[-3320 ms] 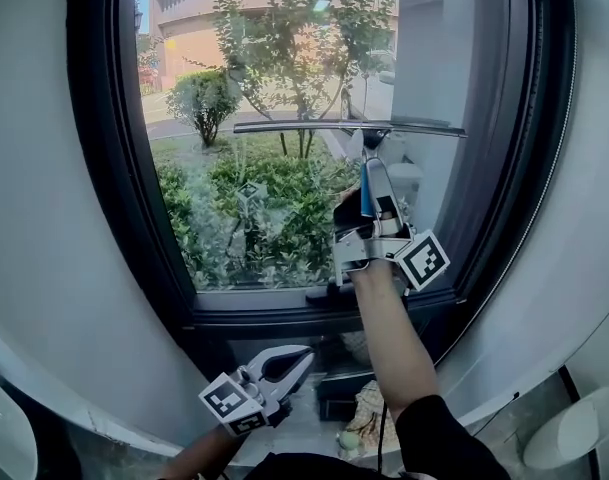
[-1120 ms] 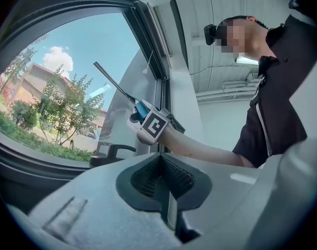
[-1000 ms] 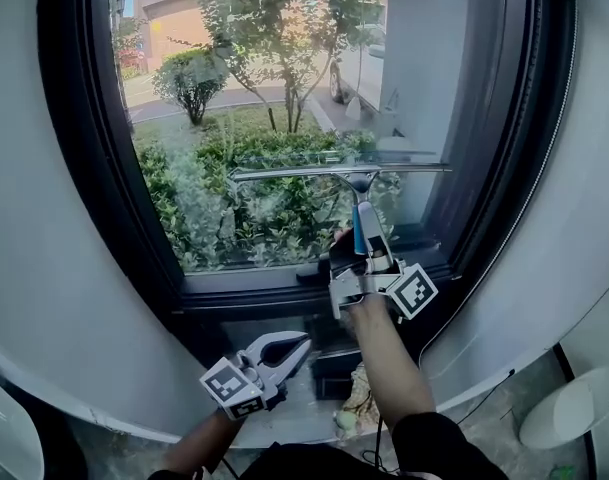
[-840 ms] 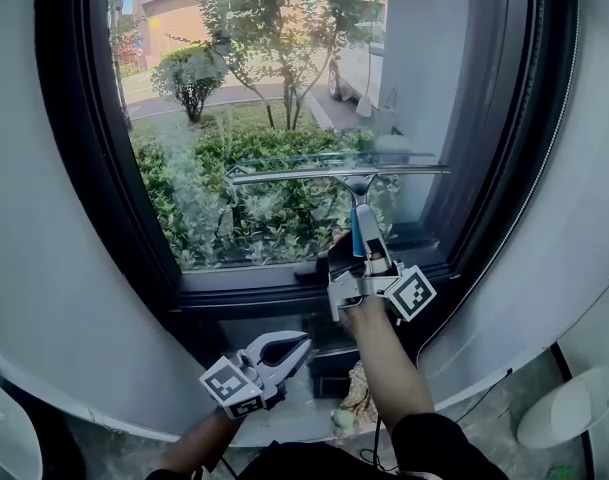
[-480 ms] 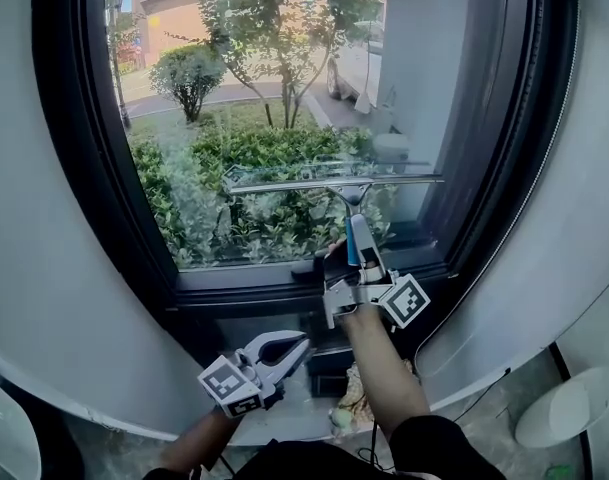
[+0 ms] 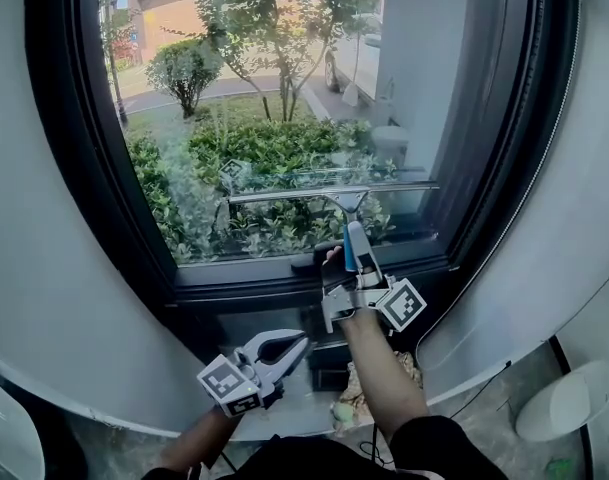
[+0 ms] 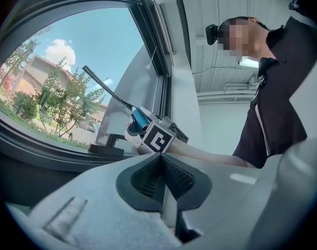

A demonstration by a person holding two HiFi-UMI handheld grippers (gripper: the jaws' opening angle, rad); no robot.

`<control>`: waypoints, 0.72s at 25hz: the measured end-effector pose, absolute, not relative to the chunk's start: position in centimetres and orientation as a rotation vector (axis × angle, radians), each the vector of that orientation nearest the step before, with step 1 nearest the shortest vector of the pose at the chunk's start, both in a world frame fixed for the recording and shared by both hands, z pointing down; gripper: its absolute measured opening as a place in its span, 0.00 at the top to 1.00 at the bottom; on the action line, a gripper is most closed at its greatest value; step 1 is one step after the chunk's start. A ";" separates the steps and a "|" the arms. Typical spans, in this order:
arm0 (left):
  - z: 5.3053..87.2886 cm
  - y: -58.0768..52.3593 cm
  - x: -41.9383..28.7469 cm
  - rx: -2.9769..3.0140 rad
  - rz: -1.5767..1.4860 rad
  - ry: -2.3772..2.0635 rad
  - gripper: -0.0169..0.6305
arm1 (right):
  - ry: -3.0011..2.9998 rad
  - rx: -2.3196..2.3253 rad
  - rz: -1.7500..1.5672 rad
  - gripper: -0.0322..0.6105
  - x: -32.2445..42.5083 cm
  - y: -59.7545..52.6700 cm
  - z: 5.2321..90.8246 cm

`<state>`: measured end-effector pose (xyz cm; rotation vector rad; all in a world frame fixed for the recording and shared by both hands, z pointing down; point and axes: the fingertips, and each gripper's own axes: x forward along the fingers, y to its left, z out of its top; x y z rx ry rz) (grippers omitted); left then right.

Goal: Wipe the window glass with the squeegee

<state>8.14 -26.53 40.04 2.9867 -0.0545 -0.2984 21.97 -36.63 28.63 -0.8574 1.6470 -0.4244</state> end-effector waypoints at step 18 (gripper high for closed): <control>40.8 -26.5 8.0 2.971 -0.273 -0.042 0.98 | 1.634 -0.920 -0.485 0.74 21.7 -36.6 32.5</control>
